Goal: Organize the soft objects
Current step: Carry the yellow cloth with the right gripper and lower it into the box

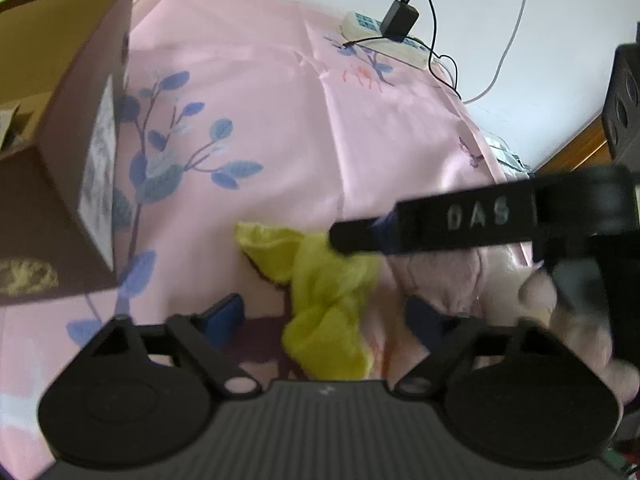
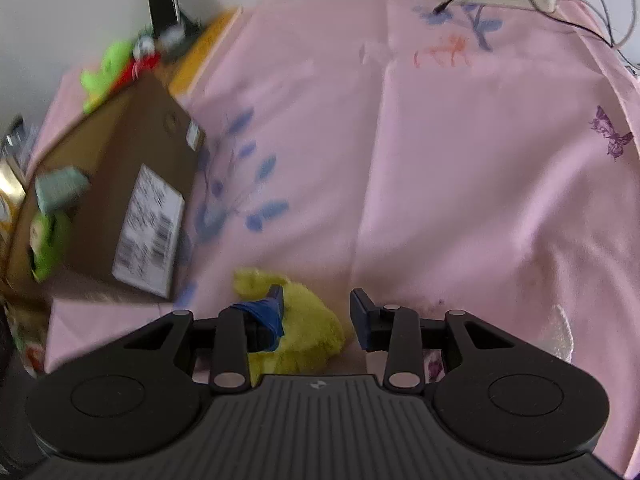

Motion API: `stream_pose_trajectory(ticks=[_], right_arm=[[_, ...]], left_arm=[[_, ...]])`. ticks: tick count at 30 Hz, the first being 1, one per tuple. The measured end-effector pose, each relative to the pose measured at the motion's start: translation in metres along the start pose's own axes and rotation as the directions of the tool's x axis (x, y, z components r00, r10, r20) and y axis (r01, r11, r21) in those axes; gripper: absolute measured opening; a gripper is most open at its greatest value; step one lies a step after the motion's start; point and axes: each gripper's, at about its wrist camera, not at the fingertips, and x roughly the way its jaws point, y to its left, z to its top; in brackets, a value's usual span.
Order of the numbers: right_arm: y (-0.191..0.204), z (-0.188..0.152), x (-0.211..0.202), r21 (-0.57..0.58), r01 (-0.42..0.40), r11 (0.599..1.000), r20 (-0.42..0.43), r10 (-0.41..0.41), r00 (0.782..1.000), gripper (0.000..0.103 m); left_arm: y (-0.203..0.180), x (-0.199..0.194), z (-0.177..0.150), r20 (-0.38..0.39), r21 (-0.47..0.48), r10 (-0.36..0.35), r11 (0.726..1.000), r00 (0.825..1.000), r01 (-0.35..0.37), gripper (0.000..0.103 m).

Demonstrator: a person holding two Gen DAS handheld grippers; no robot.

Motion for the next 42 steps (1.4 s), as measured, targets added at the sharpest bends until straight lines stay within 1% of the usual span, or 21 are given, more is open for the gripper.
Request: stream_pose_trajectory(ticks=[2, 4, 5, 6, 9, 11, 13, 16, 18, 20, 24, 28, 32, 35, 37, 40, 42], right_arm=[[-0.001, 0.001, 0.002, -0.001, -0.022, 1.0, -0.013, 0.022, 1.0, 0.021], [0.001, 0.004, 0.006, -0.004, -0.027, 1.0, -0.027, 0.027, 0.999, 0.021], [0.003, 0.005, 0.008, -0.012, -0.032, 0.999, -0.035, 0.032, 0.999, 0.021], [0.006, 0.006, 0.009, -0.021, -0.035, 0.999, -0.039, 0.034, 0.999, 0.021], [0.017, 0.004, 0.014, -0.071, -0.042, 0.997, -0.045, 0.039, 0.998, 0.023], [0.026, 0.0, 0.015, -0.117, -0.022, 0.993, -0.032, 0.018, 0.999, 0.023], [0.027, -0.002, 0.013, -0.128, -0.031, 0.991, -0.019, 0.029, 0.999, 0.021], [0.02, -0.002, 0.005, -0.082, -0.087, 0.993, -0.002, 0.087, 0.996, 0.02], [0.017, -0.002, -0.003, -0.054, -0.133, 0.99, 0.021, 0.134, 0.991, 0.019], [0.016, -0.005, -0.014, -0.039, -0.173, 0.984, 0.059, 0.175, 0.983, 0.019], [0.015, -0.011, -0.042, -0.022, -0.24, 0.97, 0.168, 0.241, 0.956, 0.018], [0.021, -0.009, -0.067, -0.032, -0.271, 0.962, 0.253, 0.27, 0.929, 0.018], [0.039, 0.001, -0.089, -0.082, -0.278, 0.957, 0.326, 0.29, 0.9, 0.018], [0.062, 0.013, -0.1, -0.121, -0.278, 0.953, 0.382, 0.303, 0.873, 0.018], [0.078, 0.024, -0.102, -0.143, -0.274, 0.951, 0.407, 0.308, 0.86, 0.018], [0.106, 0.041, -0.092, -0.183, -0.253, 0.95, 0.422, 0.308, 0.853, 0.018], [0.127, 0.053, -0.08, -0.217, -0.235, 0.947, 0.42, 0.308, 0.853, 0.018]], left_arm=[[0.002, 0.005, 0.004, -0.009, -0.002, -0.011, 1.0, 1.0, 0.011, 0.066], [0.001, 0.01, 0.005, -0.011, 0.0, -0.012, 1.0, 1.0, 0.012, 0.064], [0.001, 0.012, 0.005, -0.01, 0.004, -0.012, 1.0, 1.0, 0.012, 0.055], [-0.001, 0.012, 0.004, 0.001, 0.014, -0.009, 1.0, 1.0, 0.009, 0.047], [-0.006, 0.014, 0.004, 0.009, 0.038, -0.004, 0.999, 1.0, 0.003, 0.041], [-0.006, 0.013, 0.003, 0.017, 0.043, 0.002, 0.999, 1.0, -0.002, 0.039], [-0.005, 0.011, 0.001, 0.025, 0.039, 0.001, 0.999, 1.0, -0.002, 0.039], [-0.004, -0.001, 0.0, 0.052, 0.042, -0.001, 0.999, 0.999, -0.001, 0.038], [-0.007, -0.013, -0.001, 0.079, 0.063, 0.002, 0.998, 0.997, -0.007, 0.038], [-0.012, -0.025, 0.0, 0.108, 0.084, 0.004, 0.996, 0.994, -0.013, 0.038], [-0.022, -0.052, 0.005, 0.172, 0.128, -0.012, 0.992, 0.985, -0.01, 0.037], [-0.03, -0.077, 0.013, 0.228, 0.17, -0.039, 0.985, 0.973, -0.001, 0.036], [-0.031, -0.106, 0.027, 0.287, 0.215, -0.067, 0.977, 0.956, 0.004, 0.036], [-0.022, -0.128, 0.045, 0.326, 0.252, -0.088, 0.968, 0.941, 0.003, 0.035], [-0.011, -0.141, 0.058, 0.346, 0.269, -0.098, 0.963, 0.933, 0.002, 0.035], [0.018, -0.156, 0.081, 0.355, 0.279, -0.112, 0.96, 0.928, 0.009, 0.035], [0.037, -0.162, 0.094, 0.352, 0.29, -0.11, 0.957, 0.929, 0.003, 0.035]])
